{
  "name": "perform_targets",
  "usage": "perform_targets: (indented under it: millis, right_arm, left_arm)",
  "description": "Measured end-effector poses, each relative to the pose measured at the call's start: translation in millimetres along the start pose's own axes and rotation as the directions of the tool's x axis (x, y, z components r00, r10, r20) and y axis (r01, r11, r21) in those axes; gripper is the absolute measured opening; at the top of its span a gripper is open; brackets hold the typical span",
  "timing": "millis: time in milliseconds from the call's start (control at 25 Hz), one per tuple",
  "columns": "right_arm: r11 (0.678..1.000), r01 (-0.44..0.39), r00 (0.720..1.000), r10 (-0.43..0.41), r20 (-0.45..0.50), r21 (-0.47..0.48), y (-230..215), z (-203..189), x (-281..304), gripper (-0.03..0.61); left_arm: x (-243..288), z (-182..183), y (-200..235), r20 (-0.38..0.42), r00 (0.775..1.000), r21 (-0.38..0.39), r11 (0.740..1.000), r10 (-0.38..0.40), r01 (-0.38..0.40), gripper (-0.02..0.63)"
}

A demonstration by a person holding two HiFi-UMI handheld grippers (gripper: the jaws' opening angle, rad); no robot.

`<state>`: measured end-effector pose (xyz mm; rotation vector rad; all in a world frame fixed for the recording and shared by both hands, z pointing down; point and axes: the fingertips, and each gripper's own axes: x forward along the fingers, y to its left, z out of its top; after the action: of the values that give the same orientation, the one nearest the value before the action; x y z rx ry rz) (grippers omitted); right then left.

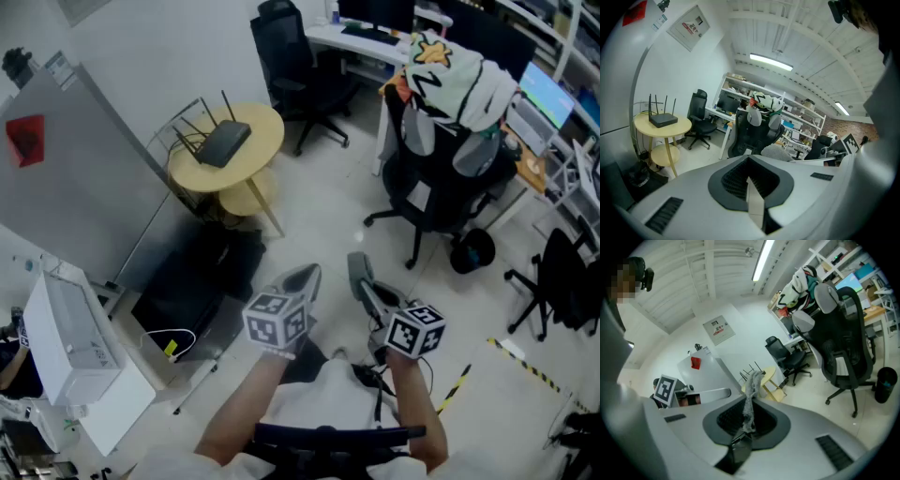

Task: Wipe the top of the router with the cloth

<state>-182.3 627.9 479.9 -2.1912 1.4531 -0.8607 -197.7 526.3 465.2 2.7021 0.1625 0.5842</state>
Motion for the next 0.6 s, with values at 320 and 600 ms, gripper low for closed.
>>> perform_targets:
  millis: [320, 600]
  right_arm:
    - [1.0, -0.031, 0.999, 0.031, -0.037, 0.0, -19, 8, 38, 0.043]
    - [0.996, -0.071, 0.992, 0.066, -0.104, -0.044, -21, 24, 112, 0.043]
  left_arm:
    - [25, 11, 29, 0.014, 1.0, -0.024, 1.0, 0.02, -0.02, -0.003]
    - [54, 45, 95, 0.075, 0.996, -0.099, 0.995, 0.037, -0.029, -0.003]
